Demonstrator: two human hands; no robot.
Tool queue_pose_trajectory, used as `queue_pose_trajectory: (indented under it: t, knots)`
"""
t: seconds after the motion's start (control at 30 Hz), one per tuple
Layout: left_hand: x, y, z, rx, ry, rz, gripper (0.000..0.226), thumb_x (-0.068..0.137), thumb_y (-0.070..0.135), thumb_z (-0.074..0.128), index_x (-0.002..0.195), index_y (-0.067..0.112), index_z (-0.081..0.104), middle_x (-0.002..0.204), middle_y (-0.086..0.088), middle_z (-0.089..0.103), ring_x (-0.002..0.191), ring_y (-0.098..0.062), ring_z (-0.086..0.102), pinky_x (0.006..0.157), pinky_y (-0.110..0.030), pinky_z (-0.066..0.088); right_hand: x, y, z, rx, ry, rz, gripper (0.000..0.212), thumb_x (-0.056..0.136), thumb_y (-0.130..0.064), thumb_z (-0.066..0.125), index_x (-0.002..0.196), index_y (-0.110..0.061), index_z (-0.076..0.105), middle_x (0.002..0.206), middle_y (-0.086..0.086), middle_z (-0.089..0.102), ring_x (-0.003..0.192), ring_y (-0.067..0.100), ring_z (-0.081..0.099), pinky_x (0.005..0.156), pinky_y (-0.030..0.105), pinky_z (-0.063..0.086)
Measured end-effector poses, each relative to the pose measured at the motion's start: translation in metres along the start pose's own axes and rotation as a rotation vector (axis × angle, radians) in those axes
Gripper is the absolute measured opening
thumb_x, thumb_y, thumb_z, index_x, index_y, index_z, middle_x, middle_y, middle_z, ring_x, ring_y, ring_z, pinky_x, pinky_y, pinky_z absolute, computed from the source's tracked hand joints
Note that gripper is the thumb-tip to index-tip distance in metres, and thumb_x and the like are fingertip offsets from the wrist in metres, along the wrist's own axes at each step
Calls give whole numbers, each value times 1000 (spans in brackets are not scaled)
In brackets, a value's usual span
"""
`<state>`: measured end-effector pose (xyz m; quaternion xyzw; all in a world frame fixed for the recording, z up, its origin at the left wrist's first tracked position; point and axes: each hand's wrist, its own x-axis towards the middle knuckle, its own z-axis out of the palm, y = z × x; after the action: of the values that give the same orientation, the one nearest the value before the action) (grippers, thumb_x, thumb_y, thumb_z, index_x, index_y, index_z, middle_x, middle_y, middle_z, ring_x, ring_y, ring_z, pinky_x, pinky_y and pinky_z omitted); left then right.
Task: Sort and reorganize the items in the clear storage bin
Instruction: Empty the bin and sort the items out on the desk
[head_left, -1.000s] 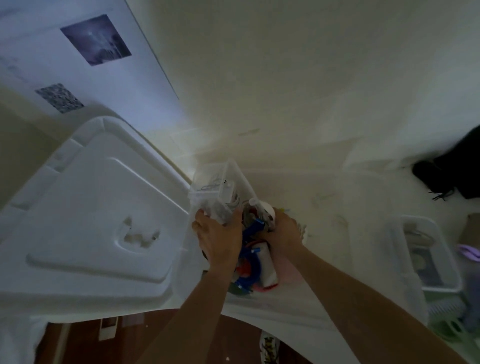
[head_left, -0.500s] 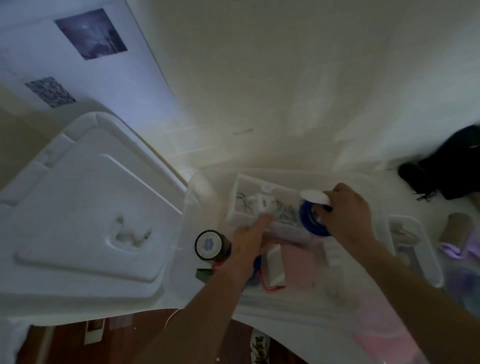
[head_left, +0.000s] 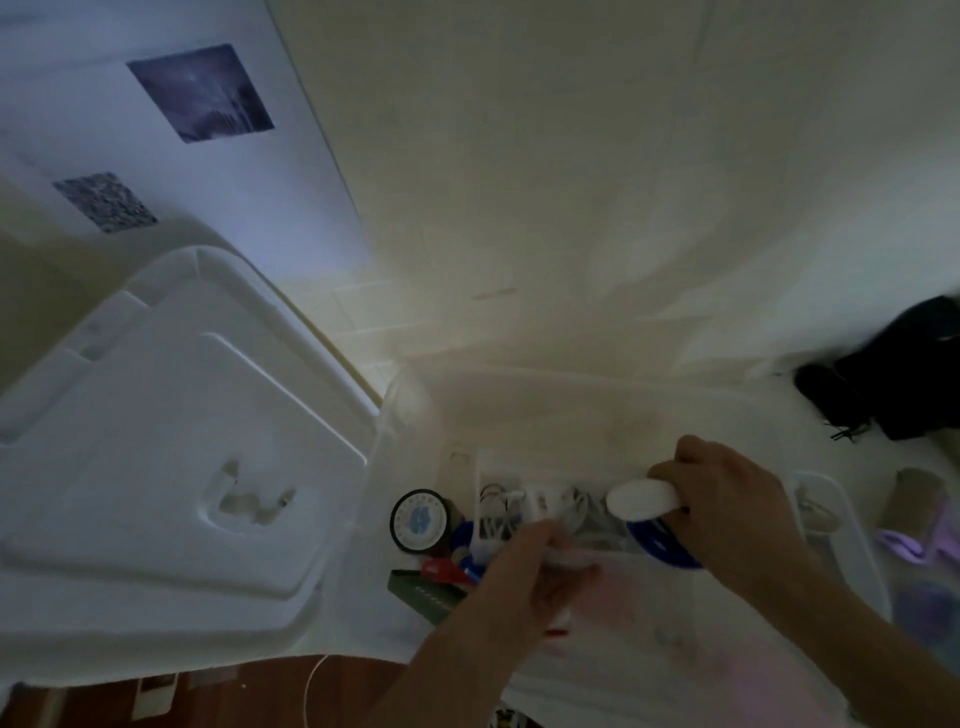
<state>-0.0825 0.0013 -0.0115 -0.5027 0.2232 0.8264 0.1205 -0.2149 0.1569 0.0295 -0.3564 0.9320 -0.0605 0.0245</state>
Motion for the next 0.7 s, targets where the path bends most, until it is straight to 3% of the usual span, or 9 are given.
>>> queue_pose_trajectory:
  t: [0.07, 0.17, 0.27, 0.37, 0.43, 0.57, 0.63, 0.7]
  knots:
    - [-11, -1, -9, -86, 25, -58, 4, 90, 1, 64, 86, 0, 64, 107, -28, 66, 99, -46, 68, 72, -47, 61, -16, -4, -1, 52, 110, -48, 30, 56, -20, 90, 80, -18, 73, 76, -1, 55, 64, 21, 60, 47, 30, 49]
    - [-16, -1, -11, -85, 55, -88, 11, 88, -3, 64, 78, 0, 61, 108, -30, 64, 106, -49, 65, 88, -51, 58, -28, -7, 7, 67, 109, -69, 33, 56, -19, 91, 83, -16, 72, 81, 0, 57, 66, 21, 61, 48, 31, 51]
    - [-15, 2, -13, -69, 40, -84, 18, 91, -2, 62, 74, 2, 58, 111, -30, 61, 106, -50, 65, 64, -42, 62, -29, -1, 11, 211, 77, -27, 40, 63, -34, 90, 95, -21, 71, 87, -6, 59, 71, 13, 61, 58, 23, 53]
    - [-11, 4, -14, -27, 53, -87, 16, 95, 0, 58, 79, 2, 56, 105, -28, 63, 99, -50, 66, 54, -37, 60, -29, 2, 3, 374, 19, 63, 55, 67, -52, 82, 115, -32, 63, 96, -16, 56, 78, 2, 55, 67, 4, 37]
    - [-9, 5, -15, 8, 43, -105, 14, 91, -8, 55, 80, 1, 57, 95, -25, 65, 96, -49, 66, 56, -37, 60, -26, 5, -3, 361, -49, 75, 62, 66, -59, 79, 120, -35, 60, 101, -18, 53, 81, 1, 52, 67, 5, 35]
    - [-10, 9, -16, 101, 1, -122, 20, 86, -13, 51, 82, -9, 70, 99, -30, 70, 99, -47, 66, 54, -37, 61, -20, 18, -16, 310, -371, 106, 88, 58, -73, 75, 135, -51, 37, 113, -23, 50, 97, 3, 54, 81, 20, 47]
    - [-10, 10, -17, 120, 18, -87, 20, 84, -13, 52, 73, -8, 69, 96, -27, 70, 96, -44, 67, 55, -38, 61, -18, 21, -17, 362, -446, 106, 70, 63, -64, 79, 123, -48, 48, 106, -24, 58, 89, -3, 57, 73, 12, 45]
    - [-9, 11, -16, 143, 35, -67, 14, 84, -12, 54, 77, -6, 65, 99, -28, 66, 101, -45, 67, 57, -37, 61, -18, 17, -12, 373, -411, 100, 36, 73, -50, 79, 99, -39, 57, 86, -21, 59, 73, -5, 54, 59, 11, 41]
